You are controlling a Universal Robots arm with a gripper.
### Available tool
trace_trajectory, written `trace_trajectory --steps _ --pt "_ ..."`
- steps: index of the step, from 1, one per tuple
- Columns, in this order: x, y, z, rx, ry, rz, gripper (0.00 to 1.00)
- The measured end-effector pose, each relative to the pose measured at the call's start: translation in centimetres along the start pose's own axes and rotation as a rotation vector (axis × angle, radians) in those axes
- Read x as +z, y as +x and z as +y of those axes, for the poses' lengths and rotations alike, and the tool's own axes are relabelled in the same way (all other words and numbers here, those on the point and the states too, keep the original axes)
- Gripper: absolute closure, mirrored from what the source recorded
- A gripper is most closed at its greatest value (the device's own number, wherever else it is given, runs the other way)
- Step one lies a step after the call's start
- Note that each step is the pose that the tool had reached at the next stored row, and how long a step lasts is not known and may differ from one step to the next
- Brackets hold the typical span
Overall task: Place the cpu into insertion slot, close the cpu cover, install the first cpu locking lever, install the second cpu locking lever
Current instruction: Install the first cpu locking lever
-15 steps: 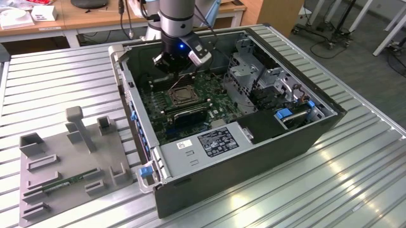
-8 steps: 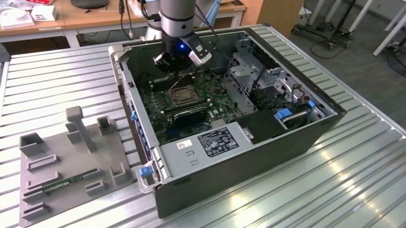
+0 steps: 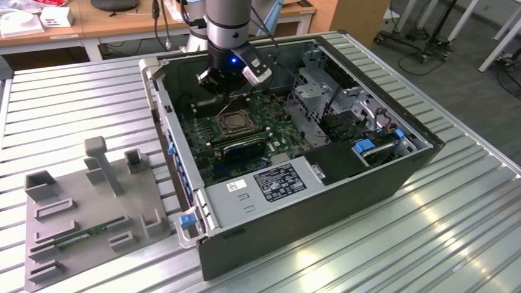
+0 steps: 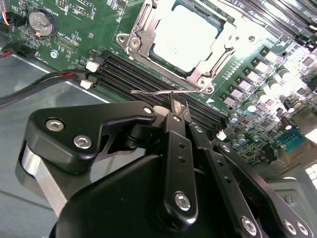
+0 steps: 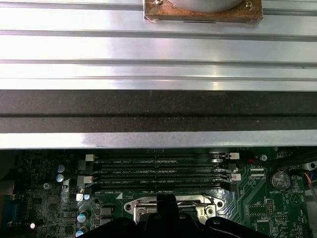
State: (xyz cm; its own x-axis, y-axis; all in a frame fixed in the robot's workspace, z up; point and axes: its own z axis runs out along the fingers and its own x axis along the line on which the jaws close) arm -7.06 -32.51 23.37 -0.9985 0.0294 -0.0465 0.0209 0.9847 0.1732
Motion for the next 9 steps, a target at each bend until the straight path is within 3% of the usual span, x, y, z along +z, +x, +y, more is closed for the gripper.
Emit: trace_trajectory --steps 9 --pt "0.09 0.0 -0.02 0.0 -0.0003 0.0002 0.89"
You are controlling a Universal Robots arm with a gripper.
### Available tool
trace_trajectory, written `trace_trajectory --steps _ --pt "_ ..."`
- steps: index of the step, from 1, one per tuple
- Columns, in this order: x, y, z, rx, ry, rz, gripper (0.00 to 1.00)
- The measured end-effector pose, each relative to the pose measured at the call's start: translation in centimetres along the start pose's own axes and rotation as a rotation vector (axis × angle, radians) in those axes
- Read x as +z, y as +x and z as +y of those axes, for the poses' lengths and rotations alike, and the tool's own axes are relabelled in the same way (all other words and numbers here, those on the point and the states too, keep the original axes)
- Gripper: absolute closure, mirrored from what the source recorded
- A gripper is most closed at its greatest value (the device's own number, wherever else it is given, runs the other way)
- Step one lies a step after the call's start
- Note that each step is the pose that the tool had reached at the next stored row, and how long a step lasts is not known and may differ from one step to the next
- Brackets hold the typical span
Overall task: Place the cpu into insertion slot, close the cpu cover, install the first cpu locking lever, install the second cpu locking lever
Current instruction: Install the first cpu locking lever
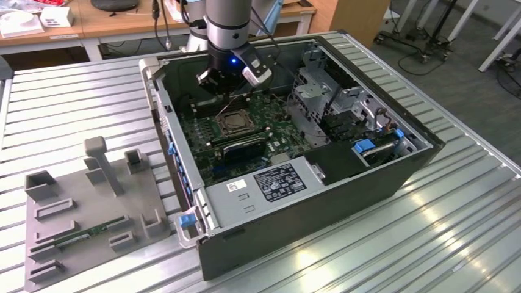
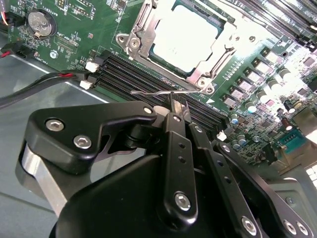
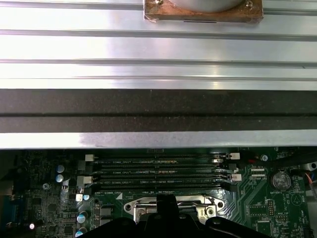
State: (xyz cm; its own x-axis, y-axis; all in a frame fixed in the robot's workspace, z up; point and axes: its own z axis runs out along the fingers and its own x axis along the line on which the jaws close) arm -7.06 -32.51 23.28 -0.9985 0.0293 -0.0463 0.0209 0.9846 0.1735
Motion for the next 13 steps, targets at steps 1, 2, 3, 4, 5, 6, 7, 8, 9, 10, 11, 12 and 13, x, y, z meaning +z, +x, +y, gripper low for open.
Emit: trace_trajectory --steps 1,2,3,4,5,6,7,8,9,10,11,12,13 --pt "0.02 0.0 0.0 0.0 -0.0002 -0.0001 0.89" --pt "0.04 0.0 -0.01 0.0 -0.0002 -0.0001 0.89" --pt "0.05 0.0 -0.01 0.0 -0.0001 -0.0001 0.89" --pt "0.06 0.0 -0.01 0.0 -0.0002 -0.0002 0.89" --pt "0.1 0.0 -0.01 0.0 -0.0005 -0.0004 0.89" --pt "0.13 0.0 -0.02 0.0 -0.0005 -0.0003 0.89" --pt "0.15 0.0 -0.02 0.0 -0.0002 -0.0002 0.89" --pt "0.17 0.01 -0.03 0.0 -0.0001 -0.0001 0.89" --pt "0.21 0.01 -0.03 0.0 -0.0002 -0.0001 0.89" --pt "0.25 0.01 -0.04 0.0 -0.0003 -0.0002 0.89" --pt "0.27 0.01 -0.05 0.0 -0.0001 -0.0001 0.89" --pt "0.28 0.01 -0.05 0.0 0.0001 0.0 0.89" --pt "0.3 0.01 -0.05 0.0 0.0 0.0 0.89"
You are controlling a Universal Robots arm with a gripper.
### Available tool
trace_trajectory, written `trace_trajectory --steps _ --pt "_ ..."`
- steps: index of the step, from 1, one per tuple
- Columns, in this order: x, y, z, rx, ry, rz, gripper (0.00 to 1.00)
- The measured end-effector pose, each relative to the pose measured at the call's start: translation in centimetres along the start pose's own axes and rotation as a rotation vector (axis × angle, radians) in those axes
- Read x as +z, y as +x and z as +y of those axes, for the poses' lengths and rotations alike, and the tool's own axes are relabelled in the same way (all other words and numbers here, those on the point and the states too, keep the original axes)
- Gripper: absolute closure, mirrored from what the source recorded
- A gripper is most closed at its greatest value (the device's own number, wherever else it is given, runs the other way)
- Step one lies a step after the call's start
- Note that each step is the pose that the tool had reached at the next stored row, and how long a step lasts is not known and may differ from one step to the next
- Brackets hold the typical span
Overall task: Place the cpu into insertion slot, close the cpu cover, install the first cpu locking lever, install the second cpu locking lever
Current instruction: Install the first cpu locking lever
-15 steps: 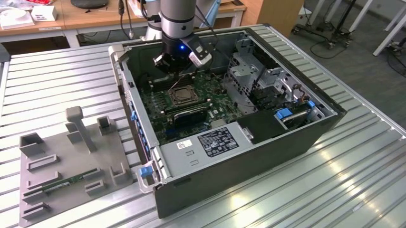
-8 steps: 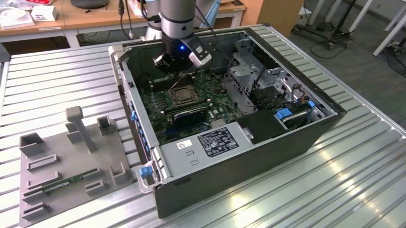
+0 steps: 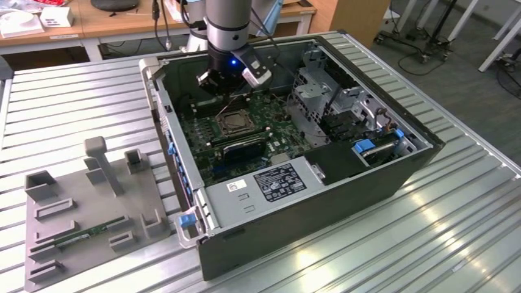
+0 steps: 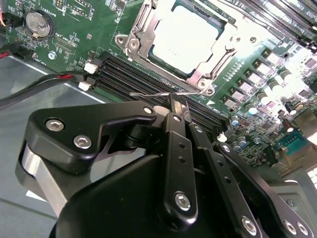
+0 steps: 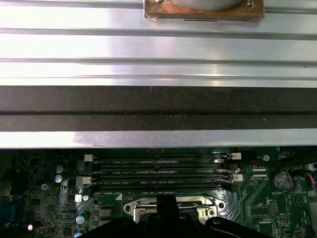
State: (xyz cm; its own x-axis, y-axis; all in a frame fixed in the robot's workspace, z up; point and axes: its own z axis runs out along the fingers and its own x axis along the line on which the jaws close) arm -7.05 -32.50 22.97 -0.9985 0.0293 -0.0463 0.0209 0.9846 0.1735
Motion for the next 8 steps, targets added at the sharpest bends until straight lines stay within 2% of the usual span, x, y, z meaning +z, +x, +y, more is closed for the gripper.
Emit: trace_trajectory --steps 8 --pt "0.19 0.01 0.21 0.0 -0.0018 -0.0001 0.89"
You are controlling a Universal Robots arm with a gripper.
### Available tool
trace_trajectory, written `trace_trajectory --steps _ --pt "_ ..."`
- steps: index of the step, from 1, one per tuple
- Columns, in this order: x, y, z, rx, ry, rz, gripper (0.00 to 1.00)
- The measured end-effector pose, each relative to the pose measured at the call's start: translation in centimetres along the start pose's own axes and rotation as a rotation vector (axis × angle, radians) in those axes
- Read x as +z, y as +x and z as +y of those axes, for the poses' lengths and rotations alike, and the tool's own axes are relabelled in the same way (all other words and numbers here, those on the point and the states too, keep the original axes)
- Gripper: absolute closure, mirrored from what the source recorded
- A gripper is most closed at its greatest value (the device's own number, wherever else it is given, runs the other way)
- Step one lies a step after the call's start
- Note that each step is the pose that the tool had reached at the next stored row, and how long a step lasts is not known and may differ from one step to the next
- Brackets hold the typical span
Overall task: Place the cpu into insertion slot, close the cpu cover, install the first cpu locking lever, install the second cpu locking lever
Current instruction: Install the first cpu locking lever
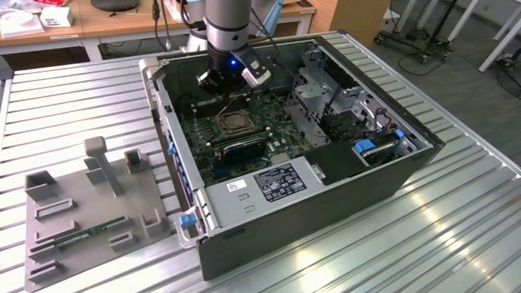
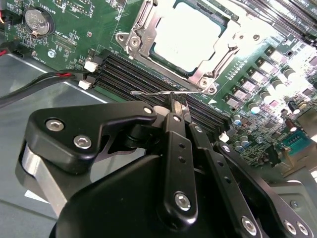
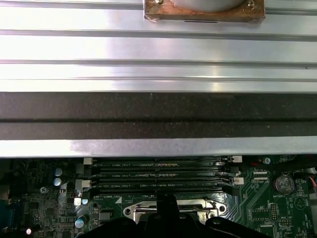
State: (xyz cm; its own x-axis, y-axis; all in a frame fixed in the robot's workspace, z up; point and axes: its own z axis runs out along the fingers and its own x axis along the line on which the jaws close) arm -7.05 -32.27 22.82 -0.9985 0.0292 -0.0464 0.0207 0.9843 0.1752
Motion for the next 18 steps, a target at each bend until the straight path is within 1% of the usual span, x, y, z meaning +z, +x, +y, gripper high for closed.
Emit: trace_trajectory --steps 8,15,18 --pt "0.02 0.0 0.01 0.0 0.0002 0.0002 0.89" --pt "0.25 0.01 -0.03 0.0 -0.0001 0.0 0.89" --pt "0.35 0.02 0.0 0.0 -0.0028 0.0002 0.89"
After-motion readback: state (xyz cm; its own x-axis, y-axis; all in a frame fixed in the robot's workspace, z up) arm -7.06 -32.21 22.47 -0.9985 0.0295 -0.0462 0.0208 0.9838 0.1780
